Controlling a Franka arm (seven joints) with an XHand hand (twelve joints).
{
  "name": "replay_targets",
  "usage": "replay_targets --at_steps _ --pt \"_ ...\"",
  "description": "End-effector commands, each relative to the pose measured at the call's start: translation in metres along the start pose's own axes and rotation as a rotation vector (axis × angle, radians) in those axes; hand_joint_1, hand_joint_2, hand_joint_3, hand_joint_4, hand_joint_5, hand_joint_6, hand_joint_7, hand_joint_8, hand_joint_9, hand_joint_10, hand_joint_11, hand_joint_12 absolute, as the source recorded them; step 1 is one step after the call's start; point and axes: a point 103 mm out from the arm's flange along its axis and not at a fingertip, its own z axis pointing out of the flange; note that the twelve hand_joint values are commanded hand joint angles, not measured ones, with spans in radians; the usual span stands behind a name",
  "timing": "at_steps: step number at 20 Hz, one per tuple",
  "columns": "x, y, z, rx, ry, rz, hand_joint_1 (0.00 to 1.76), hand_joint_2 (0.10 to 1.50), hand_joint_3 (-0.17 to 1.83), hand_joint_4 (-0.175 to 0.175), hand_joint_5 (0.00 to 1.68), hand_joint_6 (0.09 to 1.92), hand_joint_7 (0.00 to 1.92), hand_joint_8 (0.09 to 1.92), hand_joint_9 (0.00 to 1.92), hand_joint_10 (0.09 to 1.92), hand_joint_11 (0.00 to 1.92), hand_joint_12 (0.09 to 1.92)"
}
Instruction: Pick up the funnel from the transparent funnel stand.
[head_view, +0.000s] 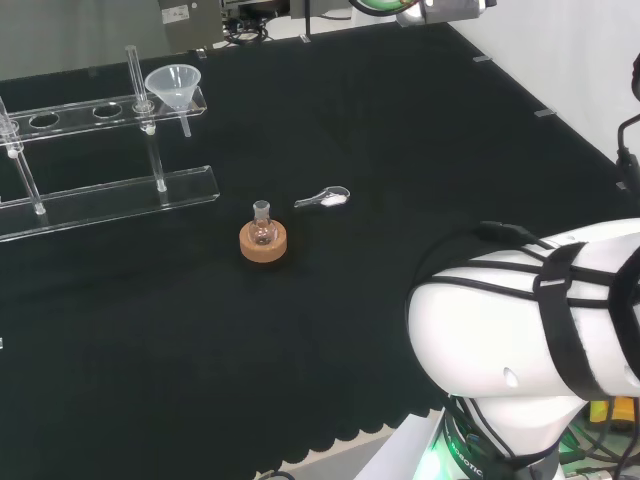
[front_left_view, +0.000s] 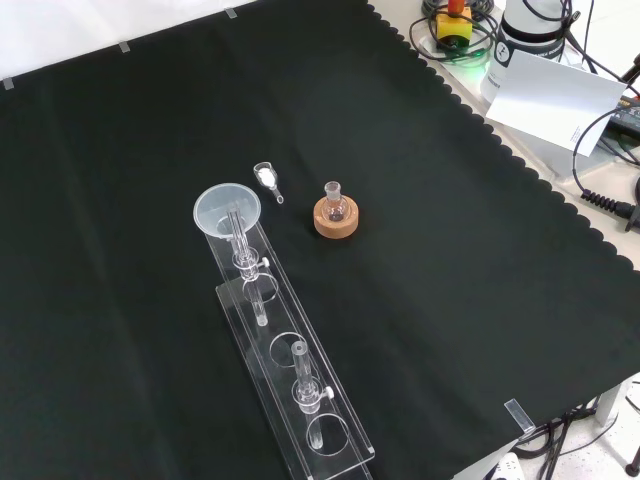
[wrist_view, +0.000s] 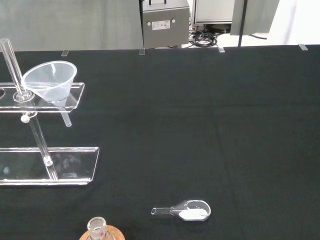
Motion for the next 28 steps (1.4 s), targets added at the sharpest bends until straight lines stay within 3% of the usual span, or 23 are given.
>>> replay_targets --at_steps 1,5,19,23,28 --pt "0.000 0.002 0.000 -0.006 -0.010 0.001 0.00 1.11 0.55 0.011 0.12 0.18 0.02 0.50 0.16 0.63 0.10 1.27" --pt "-0.001 0.006 0.000 -0.008 -0.006 0.006 0.00 1.18 0.43 0.010 0.17 0.09 0.02 0.49 0.16 0.61 0.06 1.34" --pt "-0.014 0.045 0.016 0.014 -0.013 0.058 0.00 1.18 0.40 0.008 0.19 0.09 0.04 0.50 0.19 0.62 0.05 1.35" --pt "-0.018 0.067 0.026 0.033 -0.021 0.039 0.07 1.15 0.33 0.003 0.20 0.09 0.13 0.55 0.25 0.65 0.07 1.37" --pt "-0.019 0.114 0.045 0.083 -0.016 -0.005 0.23 1.07 0.28 -0.010 0.26 0.09 0.21 0.61 0.33 0.68 0.10 1.39"
